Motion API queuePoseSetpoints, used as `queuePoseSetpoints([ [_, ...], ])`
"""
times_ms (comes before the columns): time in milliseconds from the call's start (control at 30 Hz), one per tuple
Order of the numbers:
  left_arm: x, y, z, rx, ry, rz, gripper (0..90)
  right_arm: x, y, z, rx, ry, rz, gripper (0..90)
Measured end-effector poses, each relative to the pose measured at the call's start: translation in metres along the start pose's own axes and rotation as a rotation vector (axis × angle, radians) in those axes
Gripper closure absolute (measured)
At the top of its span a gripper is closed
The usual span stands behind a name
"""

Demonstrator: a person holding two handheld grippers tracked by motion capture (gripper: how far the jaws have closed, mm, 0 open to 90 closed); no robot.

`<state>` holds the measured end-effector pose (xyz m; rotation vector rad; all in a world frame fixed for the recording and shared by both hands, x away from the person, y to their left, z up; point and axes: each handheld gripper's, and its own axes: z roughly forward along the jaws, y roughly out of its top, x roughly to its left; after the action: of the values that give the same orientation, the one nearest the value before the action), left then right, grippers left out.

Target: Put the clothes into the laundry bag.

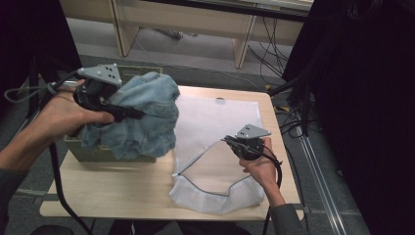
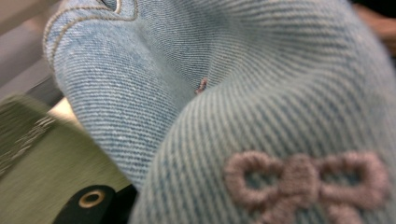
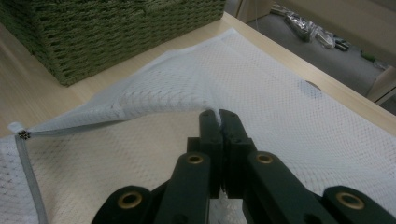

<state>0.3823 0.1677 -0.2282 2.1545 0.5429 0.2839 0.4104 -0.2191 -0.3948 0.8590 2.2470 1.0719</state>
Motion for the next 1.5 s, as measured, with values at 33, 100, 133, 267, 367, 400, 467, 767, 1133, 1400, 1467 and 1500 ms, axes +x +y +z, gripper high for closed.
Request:
queuePoseSetpoints([
  [33,-0.015,0.0,0.004,-0.029,-0.054,0.006,72.6,-0.001,0.0,0.001,-0.008,-0.001,-0.001,89.8],
  [100,-0.022,0.0,0.007,-0.041,-0.079,0.015,72.6,-0.004,-0.001,0.001,-0.006,0.01,-0.005,89.8],
  [133,-0.035,-0.003,0.014,-0.055,-0.127,0.027,72.5,-0.003,-0.003,0.002,-0.018,-0.002,0.006,89.8],
  [267,-0.055,-0.012,0.039,-0.031,-0.198,0.026,72.4,-0.006,-0.004,0.001,-0.011,0.008,0.011,89.8],
  [367,-0.062,-0.016,0.053,-0.012,-0.233,0.028,72.3,-0.007,-0.003,0.001,-0.012,0.009,0.003,89.8],
  [400,-0.067,-0.02,0.068,-0.002,-0.262,0.02,72.2,-0.007,-0.003,0.001,-0.011,0.01,0.001,89.8],
  [467,-0.069,-0.024,0.083,0.007,-0.276,0.022,72.0,-0.006,-0.004,0.002,-0.012,0.007,0.01,89.8],
  [767,-0.075,-0.042,0.144,0.054,-0.307,0.01,70.9,-0.005,-0.003,0.002,-0.023,-0.002,0.009,89.8],
  [1133,-0.092,-0.058,0.236,0.163,-0.281,-0.02,64.7,0.004,0.002,0.001,-0.02,-0.012,-0.031,89.9],
  [1400,-0.088,-0.076,0.294,0.244,-0.195,-0.06,41.2,0.013,0.003,0.001,-0.021,0.007,-0.054,89.9],
  [1467,-0.087,-0.076,0.294,0.238,-0.201,-0.076,37.8,0.014,0.002,0.0,-0.011,0.012,-0.046,89.9],
  [1500,-0.087,-0.075,0.291,0.233,-0.199,-0.073,33.1,0.014,0.001,0.0,-0.007,0.015,-0.049,89.9],
])
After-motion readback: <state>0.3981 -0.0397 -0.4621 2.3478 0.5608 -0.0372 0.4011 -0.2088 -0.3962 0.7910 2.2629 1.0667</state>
